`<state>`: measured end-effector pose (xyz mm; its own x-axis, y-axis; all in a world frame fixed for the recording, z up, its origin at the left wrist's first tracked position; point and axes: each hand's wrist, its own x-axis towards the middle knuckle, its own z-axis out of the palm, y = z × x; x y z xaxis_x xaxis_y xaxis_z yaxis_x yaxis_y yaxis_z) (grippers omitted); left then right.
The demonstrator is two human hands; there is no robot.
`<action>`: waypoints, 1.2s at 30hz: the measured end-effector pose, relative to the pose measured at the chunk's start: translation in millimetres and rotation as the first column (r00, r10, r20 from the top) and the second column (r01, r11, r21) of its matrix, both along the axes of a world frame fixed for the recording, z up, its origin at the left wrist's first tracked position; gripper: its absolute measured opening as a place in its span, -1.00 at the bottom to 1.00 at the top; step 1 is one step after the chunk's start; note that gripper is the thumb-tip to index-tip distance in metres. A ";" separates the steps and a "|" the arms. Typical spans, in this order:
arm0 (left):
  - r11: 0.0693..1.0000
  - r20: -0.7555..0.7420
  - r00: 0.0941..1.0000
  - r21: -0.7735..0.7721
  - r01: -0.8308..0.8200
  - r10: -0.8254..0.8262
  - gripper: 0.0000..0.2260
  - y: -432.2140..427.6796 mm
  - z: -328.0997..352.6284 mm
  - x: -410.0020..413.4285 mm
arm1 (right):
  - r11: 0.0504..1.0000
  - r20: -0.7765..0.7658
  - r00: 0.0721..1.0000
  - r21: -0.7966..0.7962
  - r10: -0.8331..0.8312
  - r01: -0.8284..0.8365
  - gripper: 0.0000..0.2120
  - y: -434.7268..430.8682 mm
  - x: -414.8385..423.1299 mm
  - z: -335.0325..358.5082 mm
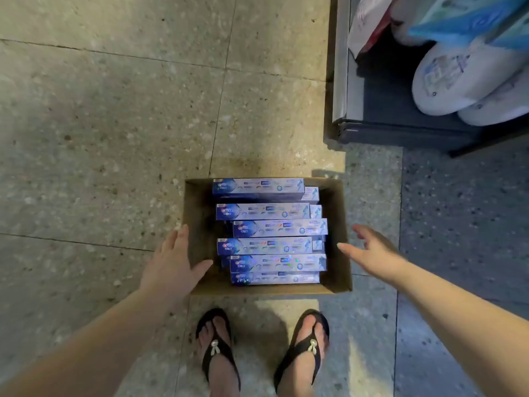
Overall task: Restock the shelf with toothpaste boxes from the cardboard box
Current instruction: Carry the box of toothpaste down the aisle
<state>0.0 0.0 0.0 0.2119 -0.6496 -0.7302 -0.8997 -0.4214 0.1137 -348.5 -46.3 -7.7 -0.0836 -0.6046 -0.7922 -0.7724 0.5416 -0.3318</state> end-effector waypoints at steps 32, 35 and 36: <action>0.651 -0.398 0.645 -0.141 -0.746 0.652 -0.34 9.8 -127.2 10.1 | 0.856 0.136 0.879 -0.199 -0.457 0.477 -0.59 20.5 0.4 -126.7; 0.664 -0.374 0.657 -0.131 -0.736 0.654 -0.30 12.8 -108.8 8.2 | 0.833 0.144 0.855 -0.194 -0.498 0.518 -0.54 30.4 1.1 -110.8; 0.670 -0.367 0.663 -0.130 -0.731 0.652 -0.29 13.7 -99.6 7.3 | 0.830 0.137 0.850 -0.184 -0.509 0.527 -0.53 35.0 -0.2 -103.4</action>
